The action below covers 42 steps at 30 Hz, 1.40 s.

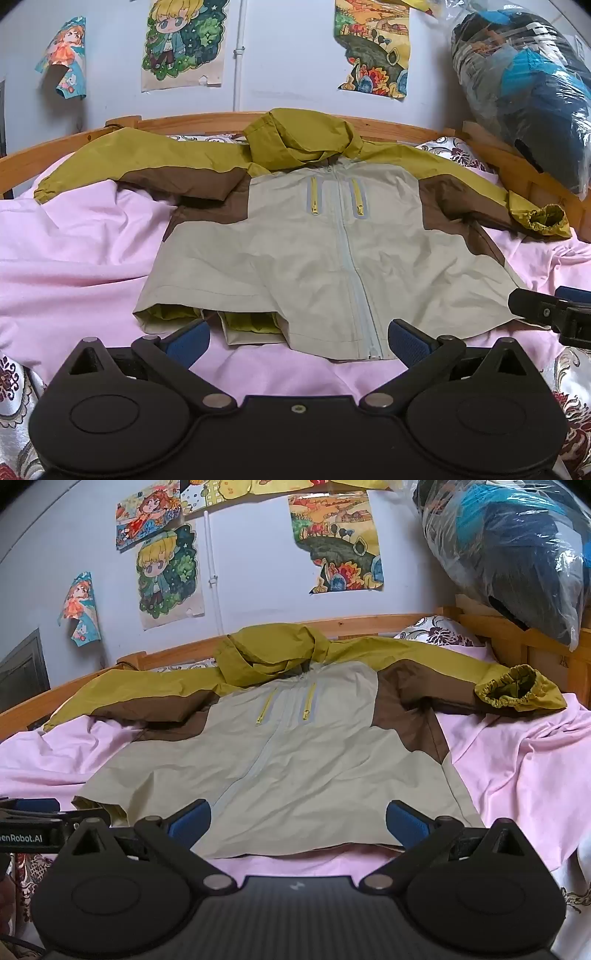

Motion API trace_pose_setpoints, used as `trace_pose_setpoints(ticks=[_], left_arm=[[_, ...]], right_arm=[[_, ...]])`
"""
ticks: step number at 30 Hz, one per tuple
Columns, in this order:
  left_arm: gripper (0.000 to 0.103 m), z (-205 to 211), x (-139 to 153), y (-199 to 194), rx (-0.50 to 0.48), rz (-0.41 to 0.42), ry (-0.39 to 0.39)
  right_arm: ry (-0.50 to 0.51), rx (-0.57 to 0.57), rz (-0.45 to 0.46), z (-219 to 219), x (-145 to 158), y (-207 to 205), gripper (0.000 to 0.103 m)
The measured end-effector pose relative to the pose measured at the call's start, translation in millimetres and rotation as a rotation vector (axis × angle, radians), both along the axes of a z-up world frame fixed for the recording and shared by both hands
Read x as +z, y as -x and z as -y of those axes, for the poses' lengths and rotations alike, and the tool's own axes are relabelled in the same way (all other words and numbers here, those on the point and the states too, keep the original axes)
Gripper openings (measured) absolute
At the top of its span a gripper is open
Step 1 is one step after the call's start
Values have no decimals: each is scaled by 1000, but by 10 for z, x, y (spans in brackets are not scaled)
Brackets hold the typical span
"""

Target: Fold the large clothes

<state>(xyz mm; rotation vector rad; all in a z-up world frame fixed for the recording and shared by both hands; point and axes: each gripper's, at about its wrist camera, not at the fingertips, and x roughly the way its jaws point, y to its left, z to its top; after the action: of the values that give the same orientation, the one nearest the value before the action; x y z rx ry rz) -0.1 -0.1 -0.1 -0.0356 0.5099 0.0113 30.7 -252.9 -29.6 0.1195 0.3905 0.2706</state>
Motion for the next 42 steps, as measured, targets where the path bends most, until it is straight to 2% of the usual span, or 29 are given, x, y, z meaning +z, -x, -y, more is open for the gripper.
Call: trace_pose_setpoints(ticks=[42], left_arm=[[102,-3,1,-1,2,-4,-2]], right_arm=[[0,1,-5,23,-13,-25,103]])
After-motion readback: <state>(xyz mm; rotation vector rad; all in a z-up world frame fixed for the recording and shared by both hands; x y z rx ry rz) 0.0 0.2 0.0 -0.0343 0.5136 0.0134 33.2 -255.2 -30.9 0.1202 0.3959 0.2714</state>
